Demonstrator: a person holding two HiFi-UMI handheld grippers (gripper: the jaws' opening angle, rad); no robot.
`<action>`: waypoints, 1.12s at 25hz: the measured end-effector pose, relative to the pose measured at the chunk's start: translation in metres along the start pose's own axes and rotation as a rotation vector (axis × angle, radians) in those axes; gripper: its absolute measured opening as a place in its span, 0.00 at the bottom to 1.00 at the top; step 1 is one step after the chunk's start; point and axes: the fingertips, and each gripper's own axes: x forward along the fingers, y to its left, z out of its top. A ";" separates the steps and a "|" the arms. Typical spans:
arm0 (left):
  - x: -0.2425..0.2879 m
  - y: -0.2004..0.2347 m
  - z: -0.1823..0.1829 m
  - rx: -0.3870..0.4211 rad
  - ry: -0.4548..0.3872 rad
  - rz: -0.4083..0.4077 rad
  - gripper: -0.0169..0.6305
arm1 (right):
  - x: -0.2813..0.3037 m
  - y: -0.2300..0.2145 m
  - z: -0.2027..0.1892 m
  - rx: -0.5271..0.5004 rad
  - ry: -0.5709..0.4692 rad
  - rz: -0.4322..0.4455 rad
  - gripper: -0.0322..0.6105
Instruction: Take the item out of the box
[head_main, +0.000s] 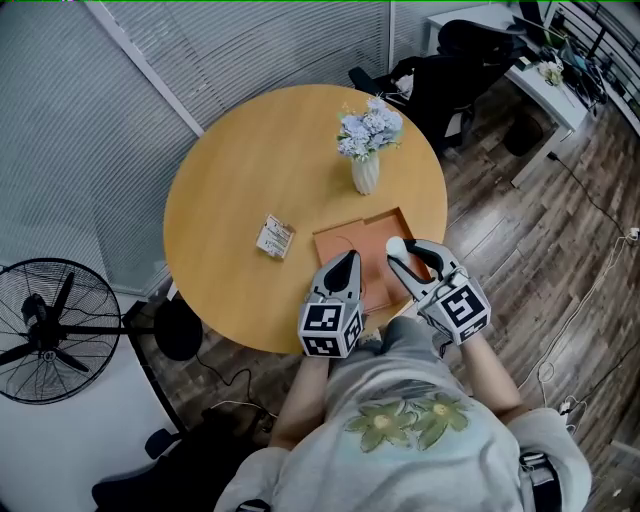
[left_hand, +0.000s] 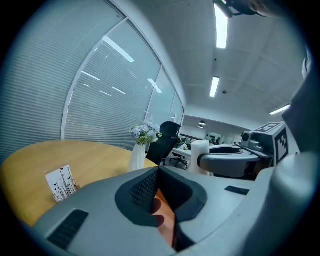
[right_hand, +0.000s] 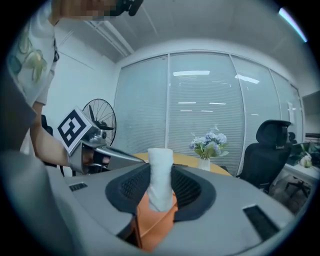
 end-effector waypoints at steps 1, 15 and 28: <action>0.000 -0.001 0.001 0.001 -0.002 -0.002 0.03 | -0.001 -0.001 0.000 0.014 -0.005 -0.002 0.27; -0.001 -0.015 0.012 0.011 -0.030 -0.026 0.03 | -0.013 -0.002 0.009 0.095 -0.044 -0.025 0.25; -0.001 -0.021 0.009 0.010 -0.021 -0.035 0.03 | -0.019 0.000 0.004 0.100 -0.033 -0.027 0.25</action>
